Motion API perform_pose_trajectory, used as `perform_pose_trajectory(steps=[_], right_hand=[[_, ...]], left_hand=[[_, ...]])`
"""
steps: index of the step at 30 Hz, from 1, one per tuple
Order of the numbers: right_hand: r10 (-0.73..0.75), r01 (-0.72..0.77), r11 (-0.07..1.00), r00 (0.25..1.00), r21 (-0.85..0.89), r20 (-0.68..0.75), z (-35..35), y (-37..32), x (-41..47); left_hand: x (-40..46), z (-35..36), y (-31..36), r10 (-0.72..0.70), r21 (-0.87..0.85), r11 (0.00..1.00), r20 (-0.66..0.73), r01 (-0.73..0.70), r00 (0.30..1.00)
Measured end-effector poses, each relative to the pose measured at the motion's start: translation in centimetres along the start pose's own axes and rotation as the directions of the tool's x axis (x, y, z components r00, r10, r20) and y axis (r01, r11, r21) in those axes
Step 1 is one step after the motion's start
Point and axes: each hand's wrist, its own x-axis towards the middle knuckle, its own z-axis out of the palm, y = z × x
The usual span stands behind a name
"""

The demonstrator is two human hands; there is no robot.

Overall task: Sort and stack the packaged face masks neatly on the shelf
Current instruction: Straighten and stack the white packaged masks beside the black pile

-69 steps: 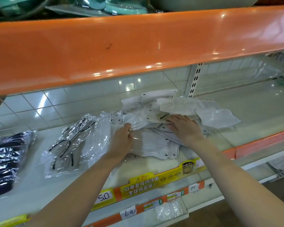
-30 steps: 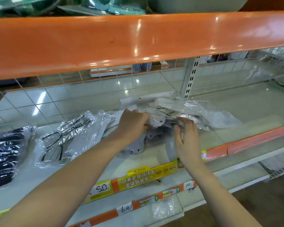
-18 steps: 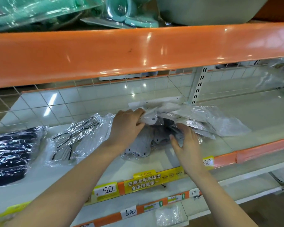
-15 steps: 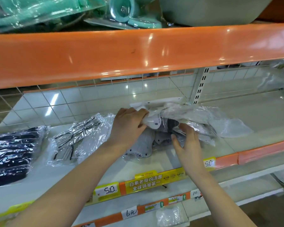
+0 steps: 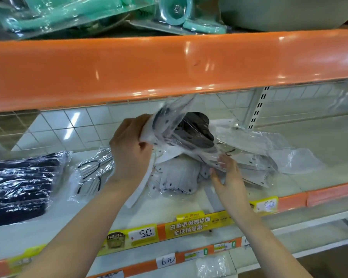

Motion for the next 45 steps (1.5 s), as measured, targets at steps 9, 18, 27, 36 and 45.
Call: perform_pose_trajectory(steps=[9,18,27,36,45], right_hand=[[0.011,-0.014,0.995,1.0,0.098,0.028,2.6,-2.3,0.7],[-0.071,0.073,0.997,0.996,-0.039,0.05,5.9,-4.6,0.4],[-0.158,0.205,0.975,0.908,-0.082,0.389,9.5,-9.5,-0.8],[-0.104,0.444,0.808,0.754,-0.386,0.648,11.8,-9.0,-3.1],[0.029,0.313,0.813,0.82,-0.49,0.572,12.0,-10.0,-1.3]], left_hand=[[-4.8,-2.5,-7.5,0.19,0.159,0.963,0.163,-0.216,0.968],[-10.6,-5.8,-14.2,-0.105,0.207,0.977,0.68,-0.052,0.726],[-10.5,-4.6,-12.0,-0.191,0.162,0.982,0.864,0.1,0.465],[-11.8,-6.6,-12.8,-0.217,0.173,0.976,0.826,0.132,0.52],[-12.3,-9.4,-13.1,-0.395,0.22,0.915,0.666,0.338,0.633]])
